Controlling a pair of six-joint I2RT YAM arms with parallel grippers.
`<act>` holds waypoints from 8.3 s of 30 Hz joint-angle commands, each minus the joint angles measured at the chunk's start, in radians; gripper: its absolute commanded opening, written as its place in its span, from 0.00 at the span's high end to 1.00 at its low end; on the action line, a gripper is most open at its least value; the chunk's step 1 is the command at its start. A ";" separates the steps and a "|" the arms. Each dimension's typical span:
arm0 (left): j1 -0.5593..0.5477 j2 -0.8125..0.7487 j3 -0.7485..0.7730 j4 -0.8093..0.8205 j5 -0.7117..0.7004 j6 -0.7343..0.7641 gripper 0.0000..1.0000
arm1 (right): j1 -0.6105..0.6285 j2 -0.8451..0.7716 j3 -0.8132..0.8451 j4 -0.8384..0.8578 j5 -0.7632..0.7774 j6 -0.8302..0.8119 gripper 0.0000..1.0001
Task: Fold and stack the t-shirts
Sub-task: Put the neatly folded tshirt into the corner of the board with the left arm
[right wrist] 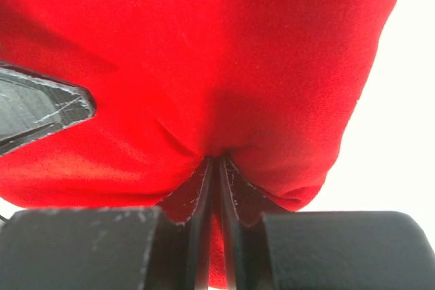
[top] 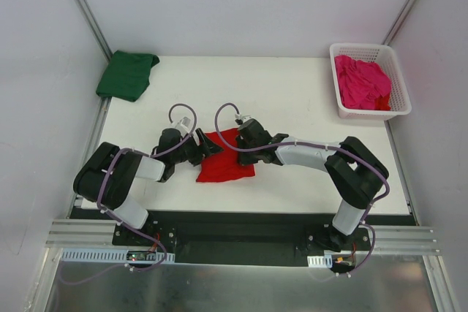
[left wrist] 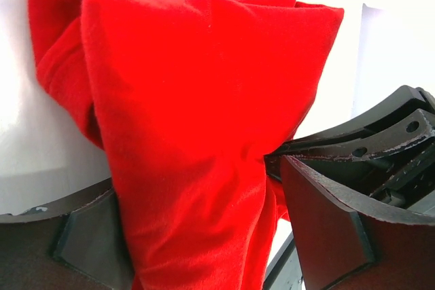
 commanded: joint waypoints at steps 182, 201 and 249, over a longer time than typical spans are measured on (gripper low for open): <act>0.755 0.842 1.206 0.355 -0.193 -0.389 0.62 | -0.044 -0.136 0.080 -0.483 0.146 0.003 0.23; 0.755 0.708 1.041 0.369 -0.163 -0.392 0.01 | -0.044 -0.225 0.035 -0.464 0.154 0.029 0.23; 0.787 0.289 0.561 0.275 -0.042 -0.213 0.01 | 0.004 -0.515 -0.121 -0.455 0.248 0.099 0.23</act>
